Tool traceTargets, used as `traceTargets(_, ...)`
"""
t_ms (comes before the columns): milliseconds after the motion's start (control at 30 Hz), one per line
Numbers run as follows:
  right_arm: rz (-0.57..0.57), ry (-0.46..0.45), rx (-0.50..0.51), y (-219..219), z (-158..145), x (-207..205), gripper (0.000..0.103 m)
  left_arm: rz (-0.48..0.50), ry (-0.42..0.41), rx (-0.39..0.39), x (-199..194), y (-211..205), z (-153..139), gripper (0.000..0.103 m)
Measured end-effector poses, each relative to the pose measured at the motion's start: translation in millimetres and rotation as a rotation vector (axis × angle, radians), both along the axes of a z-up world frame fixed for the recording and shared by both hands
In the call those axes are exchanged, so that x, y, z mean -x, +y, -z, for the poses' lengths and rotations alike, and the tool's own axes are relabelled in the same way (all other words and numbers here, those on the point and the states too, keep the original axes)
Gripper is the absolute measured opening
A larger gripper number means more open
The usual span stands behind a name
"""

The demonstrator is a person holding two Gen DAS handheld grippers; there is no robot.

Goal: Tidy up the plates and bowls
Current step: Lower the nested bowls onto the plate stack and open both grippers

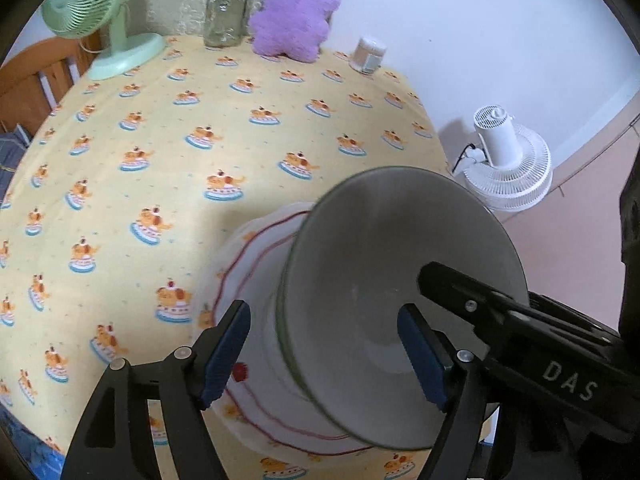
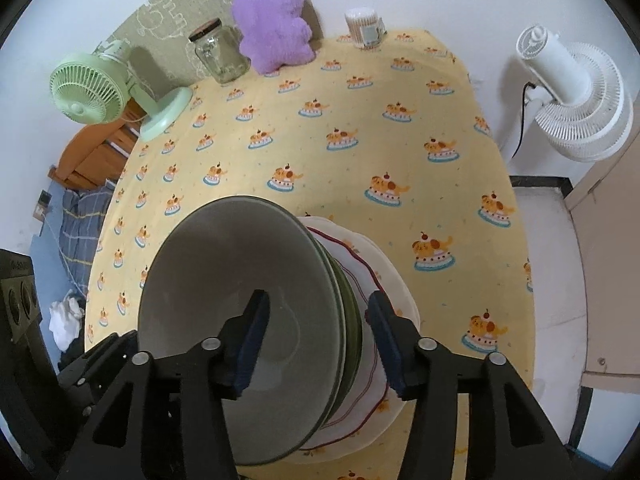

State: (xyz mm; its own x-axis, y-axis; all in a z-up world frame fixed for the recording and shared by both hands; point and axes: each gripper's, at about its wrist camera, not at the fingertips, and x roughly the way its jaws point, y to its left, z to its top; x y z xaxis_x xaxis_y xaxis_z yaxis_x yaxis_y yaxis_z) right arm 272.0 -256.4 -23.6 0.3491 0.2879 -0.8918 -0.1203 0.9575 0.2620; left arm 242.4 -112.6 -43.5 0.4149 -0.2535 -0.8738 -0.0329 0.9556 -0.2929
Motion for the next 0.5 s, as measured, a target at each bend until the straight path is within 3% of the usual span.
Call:
traceTargets(167, 0.028, -0.051, 0.022, 0, -13, 8, 0.062, 0.01, -0.021, -0.059, 5, 4, -16, 0.078)
traceTargets(500, 0.114, -0.26, 0.092, 22, -61, 35, 0.068, 0.021, -0.19, -0.098, 19, 34, -62, 0.083)
